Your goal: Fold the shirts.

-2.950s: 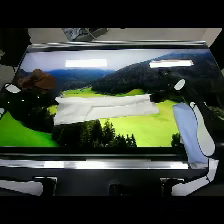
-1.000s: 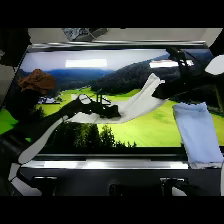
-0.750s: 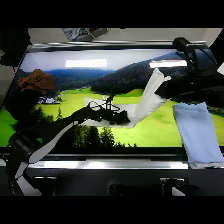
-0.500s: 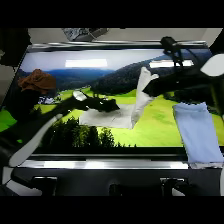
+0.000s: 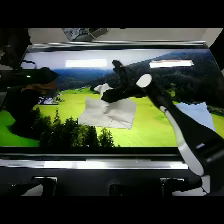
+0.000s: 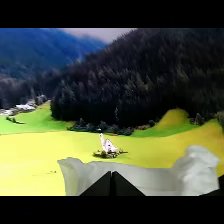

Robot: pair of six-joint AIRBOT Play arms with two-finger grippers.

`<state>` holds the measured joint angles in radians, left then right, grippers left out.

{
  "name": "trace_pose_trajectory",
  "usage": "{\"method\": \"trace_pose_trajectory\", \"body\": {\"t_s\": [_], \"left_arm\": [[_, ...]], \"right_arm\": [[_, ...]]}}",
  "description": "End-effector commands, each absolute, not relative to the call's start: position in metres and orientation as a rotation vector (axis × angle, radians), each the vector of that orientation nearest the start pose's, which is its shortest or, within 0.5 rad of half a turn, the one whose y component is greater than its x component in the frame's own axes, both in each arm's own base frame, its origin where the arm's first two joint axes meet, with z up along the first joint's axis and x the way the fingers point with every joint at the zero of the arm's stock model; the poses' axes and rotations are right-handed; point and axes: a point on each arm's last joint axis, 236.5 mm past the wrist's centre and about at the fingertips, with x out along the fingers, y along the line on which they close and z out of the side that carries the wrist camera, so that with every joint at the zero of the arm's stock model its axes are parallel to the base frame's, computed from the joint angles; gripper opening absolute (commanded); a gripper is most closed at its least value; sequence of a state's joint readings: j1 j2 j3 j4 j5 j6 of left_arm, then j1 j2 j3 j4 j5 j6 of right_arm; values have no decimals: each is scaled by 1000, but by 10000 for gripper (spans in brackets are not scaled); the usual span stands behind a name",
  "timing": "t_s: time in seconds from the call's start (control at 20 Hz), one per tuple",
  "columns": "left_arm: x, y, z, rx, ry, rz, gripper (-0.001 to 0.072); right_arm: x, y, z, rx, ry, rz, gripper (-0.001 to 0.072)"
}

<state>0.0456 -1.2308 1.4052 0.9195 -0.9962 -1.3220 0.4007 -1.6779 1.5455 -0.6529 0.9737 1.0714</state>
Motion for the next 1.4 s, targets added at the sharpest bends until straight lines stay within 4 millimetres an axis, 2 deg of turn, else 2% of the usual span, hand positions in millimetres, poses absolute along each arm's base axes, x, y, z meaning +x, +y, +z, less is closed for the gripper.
{"method": "trace_pose_trajectory", "body": {"t_s": [0.0, 0.05, 0.1, 0.15, 0.2, 0.25, 0.35, 0.4, 0.5, 0.65, 0.7, 0.75, 0.8, 0.9, 1.1, 1.2, 1.25, 1.3, 1.35], "left_arm": [[439, -67, 217, -316, 670, -356, 28], [439, -71, 216, -314, 674, -364, 28], [438, -74, 212, -314, 684, -370, 28], [438, -78, 206, -316, 696, -376, 28], [437, -80, 199, -319, 709, -378, 28], [435, -82, 191, -323, 728, -379, 28], [432, -82, 175, -326, 763, -377, 28], [431, -81, 169, -326, 776, -373, 28], [430, -77, 161, -305, 791, -357, 29], [430, -74, 160, -290, 794, -347, 28], [430, -74, 160, -290, 795, -347, 28], [430, -74, 160, -290, 795, -348, 29], [430, -74, 160, -291, 794, -348, 29], [430, -75, 160, -291, 795, -349, 29], [430, -75, 160, -291, 794, -349, 29], [430, -75, 160, -291, 795, -349, 29], [430, -75, 160, -291, 795, -349, 29], [430, -75, 160, -290, 795, -349, 29], [430, -74, 160, -290, 794, -349, 29]], "right_arm": [[426, 400, 12, 477, 1066, 1003, 46], [423, 410, 5, 526, 1085, 1014, 55], [424, 414, 2, 560, 1086, 1021, 113], [426, 416, 4, 596, 1079, 1027, 289], [427, 417, 8, 612, 1063, 1044, 564], [427, 415, 18, 608, 1034, 1090, 637], [419, 391, 32, 560, 1046, 1162, 638], [418, 370, 32, 498, 1064, 1171, 638], [422, 302, 20, 329, 1157, 1065, 637], [420, 155, -21, 72, 1410, 676, 636], [414, 123, -32, 58, 1486, 581, 636], [409, 112, -44, 100, 1521, 544, 637], [408, 118, -53, 174, 1516, 550, 637], [413, 153, -71, 352, 1469, 588, 634], [421, 210, -92, 500, 1437, 652, 608], [421, 226, -98, 489, 1427, 657, 476], [418, 233, -94, 498, 1433, 677, 290], [414, 238, -85, 510, 1438, 719, 54], [415, 238, -72, 458, 1399, 793, 43]]}}
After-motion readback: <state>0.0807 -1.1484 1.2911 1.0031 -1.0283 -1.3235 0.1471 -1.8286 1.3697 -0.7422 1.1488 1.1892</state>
